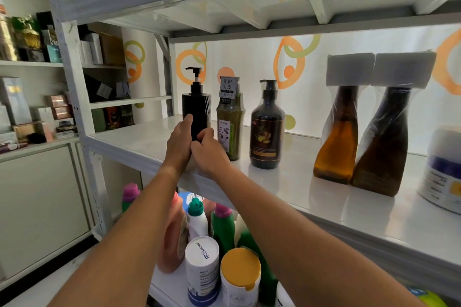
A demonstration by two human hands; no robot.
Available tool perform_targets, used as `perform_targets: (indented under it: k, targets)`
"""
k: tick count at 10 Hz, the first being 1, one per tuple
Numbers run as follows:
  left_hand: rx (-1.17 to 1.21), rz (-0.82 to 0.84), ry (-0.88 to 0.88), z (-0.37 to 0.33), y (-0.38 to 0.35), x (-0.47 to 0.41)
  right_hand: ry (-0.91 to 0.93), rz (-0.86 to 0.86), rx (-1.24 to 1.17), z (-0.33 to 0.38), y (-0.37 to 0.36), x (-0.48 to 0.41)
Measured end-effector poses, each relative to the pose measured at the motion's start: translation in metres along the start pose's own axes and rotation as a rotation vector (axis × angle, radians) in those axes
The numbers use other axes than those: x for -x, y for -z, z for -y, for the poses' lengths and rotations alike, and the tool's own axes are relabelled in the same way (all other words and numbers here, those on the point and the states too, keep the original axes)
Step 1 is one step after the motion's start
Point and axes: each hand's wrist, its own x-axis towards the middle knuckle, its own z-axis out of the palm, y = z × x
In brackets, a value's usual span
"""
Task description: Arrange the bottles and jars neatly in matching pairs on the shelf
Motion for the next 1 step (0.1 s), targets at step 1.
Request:
perform_targets:
  k: [1]
  targets:
    - [-0.154, -0.063, 0.001, 0.0122, 0.0037, 0.0004, -0.02, -0.01, -0.014, -0.0001, -0.0026, 0.0107]
